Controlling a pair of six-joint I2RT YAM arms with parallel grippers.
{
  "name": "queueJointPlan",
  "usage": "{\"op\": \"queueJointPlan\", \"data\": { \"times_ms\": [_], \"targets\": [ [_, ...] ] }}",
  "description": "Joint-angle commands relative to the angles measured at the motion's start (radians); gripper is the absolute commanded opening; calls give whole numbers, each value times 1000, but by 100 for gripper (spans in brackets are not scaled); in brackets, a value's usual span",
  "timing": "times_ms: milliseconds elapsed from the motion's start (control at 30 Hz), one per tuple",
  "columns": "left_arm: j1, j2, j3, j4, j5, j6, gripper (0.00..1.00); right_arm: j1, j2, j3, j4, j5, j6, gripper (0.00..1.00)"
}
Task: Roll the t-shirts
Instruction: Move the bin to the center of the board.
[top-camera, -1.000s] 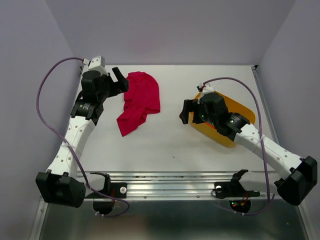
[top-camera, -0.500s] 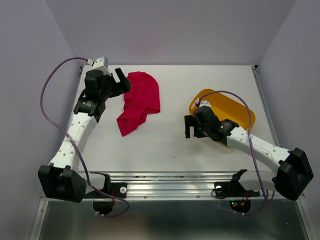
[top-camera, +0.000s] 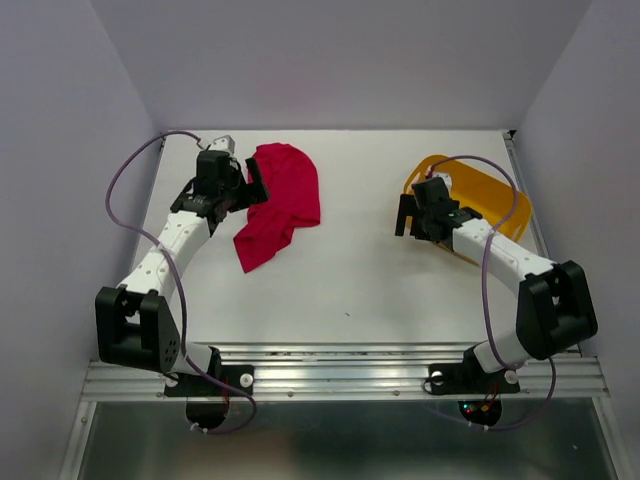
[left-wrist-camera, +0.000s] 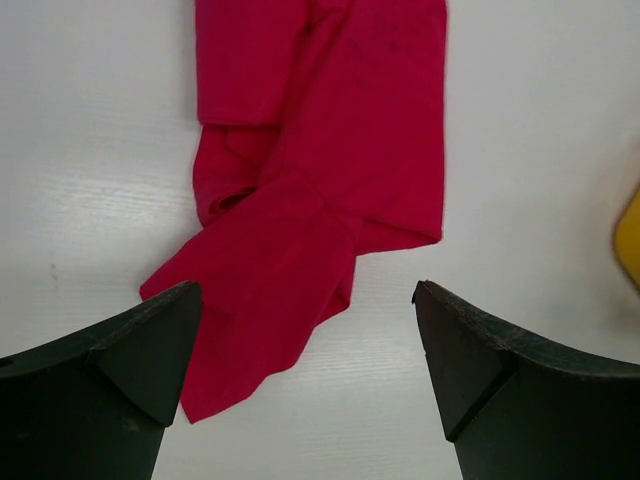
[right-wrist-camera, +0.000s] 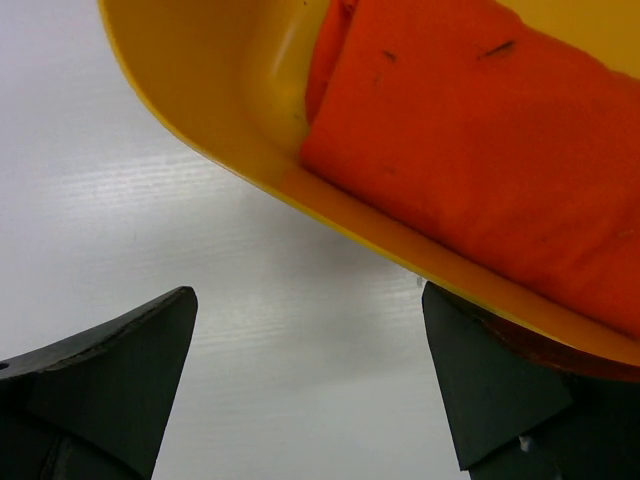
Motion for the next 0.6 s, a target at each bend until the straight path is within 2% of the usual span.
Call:
{"op": "queueJointPlan", "data": {
  "times_ms": [0,167,433,533,567],
  "targets": [
    [-4,59,-32,-38,-106,-22,99,-14,59,123,118,7,-73,100],
    [-1,168,-21,-135,-237,-71,94,-14,96,185,134,-115,-75,100],
    [-1,292,-54,-29,-193,-83,86,-14,59,154,136,-223,-39,100],
    [-2,341,-47,-2,-177,-94,77,-14,41,142,130,-230,-33,100],
    [-2,358,-47,3,-162,-94,70,-14,38,140,124,-227,-32,100]
  ]
}}
